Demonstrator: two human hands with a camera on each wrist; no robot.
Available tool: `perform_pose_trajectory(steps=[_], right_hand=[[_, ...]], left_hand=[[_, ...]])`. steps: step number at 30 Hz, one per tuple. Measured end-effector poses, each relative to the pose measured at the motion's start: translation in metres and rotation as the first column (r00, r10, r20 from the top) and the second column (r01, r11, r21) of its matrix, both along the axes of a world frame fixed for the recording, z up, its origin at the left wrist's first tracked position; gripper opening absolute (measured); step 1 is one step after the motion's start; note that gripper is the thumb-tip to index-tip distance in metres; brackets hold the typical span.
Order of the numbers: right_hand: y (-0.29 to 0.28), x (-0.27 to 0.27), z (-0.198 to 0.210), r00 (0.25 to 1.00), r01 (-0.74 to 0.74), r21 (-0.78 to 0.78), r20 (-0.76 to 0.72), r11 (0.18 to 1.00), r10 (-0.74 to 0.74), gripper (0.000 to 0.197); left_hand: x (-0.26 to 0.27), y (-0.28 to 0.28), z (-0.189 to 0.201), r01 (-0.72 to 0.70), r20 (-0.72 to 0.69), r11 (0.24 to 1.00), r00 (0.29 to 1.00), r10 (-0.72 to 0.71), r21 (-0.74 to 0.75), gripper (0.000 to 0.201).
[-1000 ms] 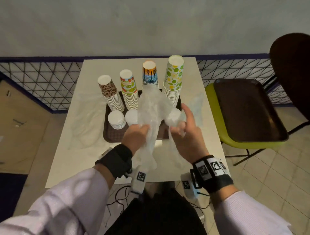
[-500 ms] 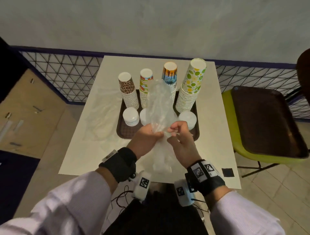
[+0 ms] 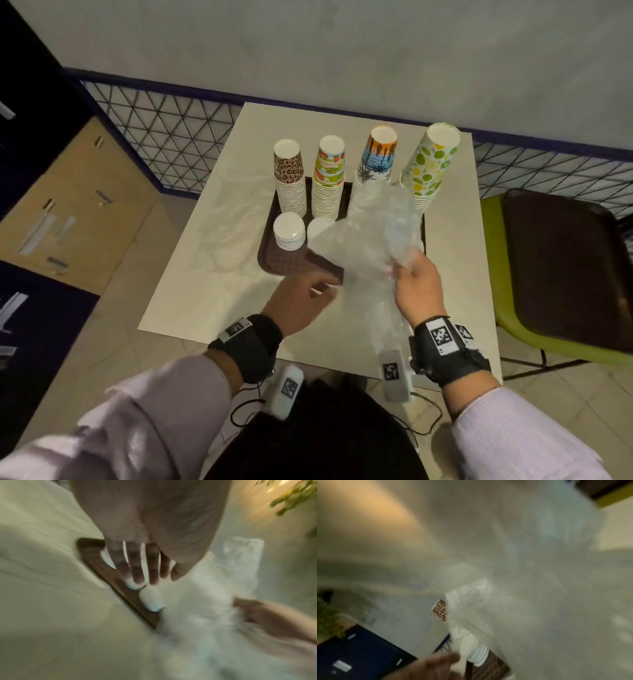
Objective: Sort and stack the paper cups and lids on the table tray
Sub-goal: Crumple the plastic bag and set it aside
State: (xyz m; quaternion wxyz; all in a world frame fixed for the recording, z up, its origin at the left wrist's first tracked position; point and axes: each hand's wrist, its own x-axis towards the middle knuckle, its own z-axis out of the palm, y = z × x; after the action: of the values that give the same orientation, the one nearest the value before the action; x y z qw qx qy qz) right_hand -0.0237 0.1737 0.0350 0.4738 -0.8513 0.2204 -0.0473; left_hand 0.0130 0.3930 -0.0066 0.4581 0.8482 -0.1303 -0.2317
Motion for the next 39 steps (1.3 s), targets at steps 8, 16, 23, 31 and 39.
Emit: perform_pose_trajectory(steps=[8,16,23,31,39], right_hand=[[-0.025,-0.017,-0.01,0.96,-0.278,-0.338,-0.139,0.899,0.244,0.025],[0.0,-0.01,-0.022,0.806,-0.56,-0.228,-0.372,0.797,0.46,0.025],[0.049,0.024,-0.057,0.701,-0.7,-0.307,-0.47,0.645,0.537,0.034],[0.081,0.075,-0.1,0.535,-0.836,-0.216,-0.525,0.504,0.662,0.047],[0.08,0.078,-0.134,0.467,-0.869,-0.153,-0.567,0.471,0.678,0.067]], left_hand=[[0.002,0.081,-0.085,-0.006,-0.024,0.633,0.999,0.039,0.774,0.074],[0.005,0.095,-0.091,-0.094,0.124,0.77,0.992,0.02,0.631,0.019],[0.02,0.104,-0.069,-0.281,0.318,0.784,0.941,0.113,0.553,0.009],[0.073,0.115,-0.076,-0.284,0.257,0.748,0.954,0.157,0.599,0.008],[0.09,0.116,-0.091,-0.197,0.137,0.766,0.98,0.143,0.612,0.02]])
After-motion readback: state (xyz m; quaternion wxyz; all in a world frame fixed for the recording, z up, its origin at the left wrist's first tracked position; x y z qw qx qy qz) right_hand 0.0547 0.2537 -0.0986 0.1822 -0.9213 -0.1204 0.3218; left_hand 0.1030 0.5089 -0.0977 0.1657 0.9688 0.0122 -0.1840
